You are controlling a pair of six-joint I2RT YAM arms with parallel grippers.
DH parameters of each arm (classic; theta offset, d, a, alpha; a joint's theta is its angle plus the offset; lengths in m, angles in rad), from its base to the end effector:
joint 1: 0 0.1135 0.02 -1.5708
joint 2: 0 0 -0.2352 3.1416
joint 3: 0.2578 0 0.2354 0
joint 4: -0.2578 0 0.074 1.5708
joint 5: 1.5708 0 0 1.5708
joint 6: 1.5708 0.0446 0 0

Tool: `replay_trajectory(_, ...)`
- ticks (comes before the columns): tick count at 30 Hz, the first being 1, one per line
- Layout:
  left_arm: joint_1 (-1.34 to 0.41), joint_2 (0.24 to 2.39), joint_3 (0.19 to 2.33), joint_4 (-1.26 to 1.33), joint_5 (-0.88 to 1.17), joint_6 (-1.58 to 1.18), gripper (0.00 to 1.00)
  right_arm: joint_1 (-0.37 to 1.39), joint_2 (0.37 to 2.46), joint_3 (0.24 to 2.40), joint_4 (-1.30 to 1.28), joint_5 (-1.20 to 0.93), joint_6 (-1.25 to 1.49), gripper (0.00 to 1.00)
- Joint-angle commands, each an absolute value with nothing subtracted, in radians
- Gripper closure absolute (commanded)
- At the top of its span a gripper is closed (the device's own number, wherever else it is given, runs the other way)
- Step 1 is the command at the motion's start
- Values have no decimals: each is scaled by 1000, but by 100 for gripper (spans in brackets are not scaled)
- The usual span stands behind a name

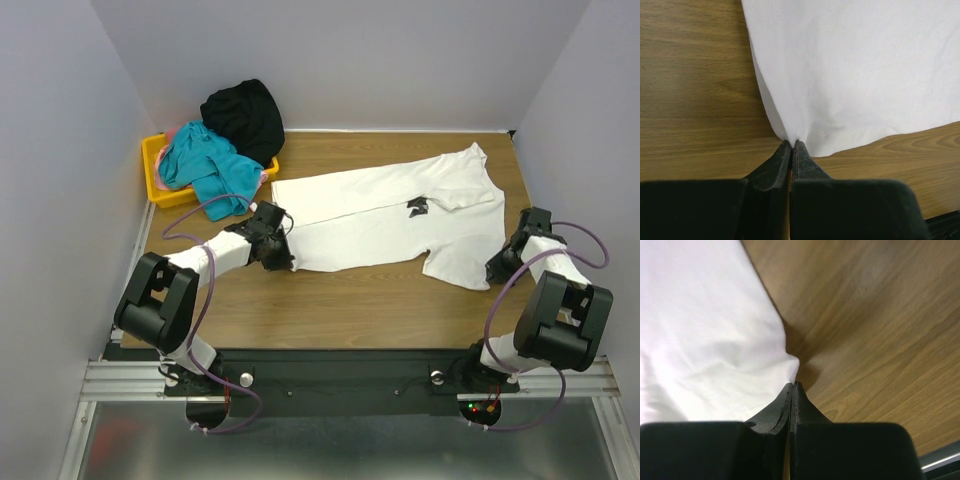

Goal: Fold and stack the t-shirts
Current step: Fold the tshirt

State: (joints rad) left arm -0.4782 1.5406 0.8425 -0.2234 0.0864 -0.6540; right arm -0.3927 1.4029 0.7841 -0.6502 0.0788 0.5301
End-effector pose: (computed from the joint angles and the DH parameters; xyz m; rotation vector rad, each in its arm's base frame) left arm 0.2623 -0.1403 0.1539 -0.1892 2.5754 -0.5603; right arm 0.2168 -0.0936 0.1491 1.2770 2.5302 -0.0819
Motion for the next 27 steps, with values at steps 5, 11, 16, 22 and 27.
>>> replay_trajectory(5,-471,1539,917,-271,98,-601,100,-399,1384,928,-680,92,506,100)
replay_trajectory(11,-453,1552,949,-265,126,-597,100,-399,1401,963,-664,84,500,100)
replay_trajectory(16,-442,1594,988,-256,161,-584,100,-399,1443,1023,-624,51,509,99)
replay_trajectory(22,-400,1628,1034,-250,212,-581,100,-397,1515,1132,-588,32,520,100)
replay_trajectory(27,-361,1651,1068,-264,232,-566,100,-397,1583,1203,-535,5,541,100)
